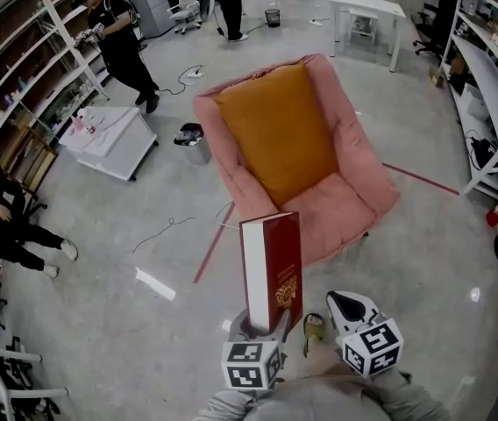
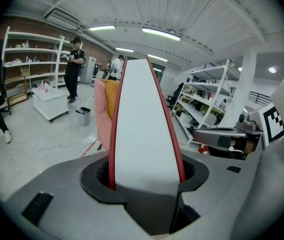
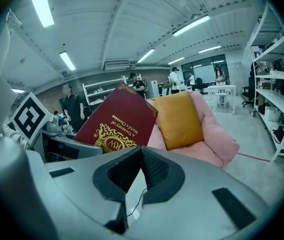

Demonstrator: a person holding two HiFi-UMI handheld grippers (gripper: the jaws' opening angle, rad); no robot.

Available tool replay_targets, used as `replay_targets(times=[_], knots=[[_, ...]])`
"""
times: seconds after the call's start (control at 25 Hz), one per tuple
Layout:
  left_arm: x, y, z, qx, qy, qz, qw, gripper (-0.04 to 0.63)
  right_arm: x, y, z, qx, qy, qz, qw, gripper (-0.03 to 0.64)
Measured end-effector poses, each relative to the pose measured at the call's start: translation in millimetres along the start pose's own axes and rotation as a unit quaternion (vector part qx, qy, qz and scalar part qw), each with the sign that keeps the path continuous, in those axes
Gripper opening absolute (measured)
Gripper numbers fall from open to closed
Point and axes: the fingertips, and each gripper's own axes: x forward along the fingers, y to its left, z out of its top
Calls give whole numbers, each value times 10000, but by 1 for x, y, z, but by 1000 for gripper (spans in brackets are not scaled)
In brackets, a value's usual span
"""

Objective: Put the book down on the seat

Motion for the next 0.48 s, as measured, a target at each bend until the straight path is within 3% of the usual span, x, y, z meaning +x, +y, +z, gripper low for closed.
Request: replay_targets(times=[0.48], knots=[[99,-18,30,0,462,-24,9989,258,38,-80,11,81,256,74,9996,5]])
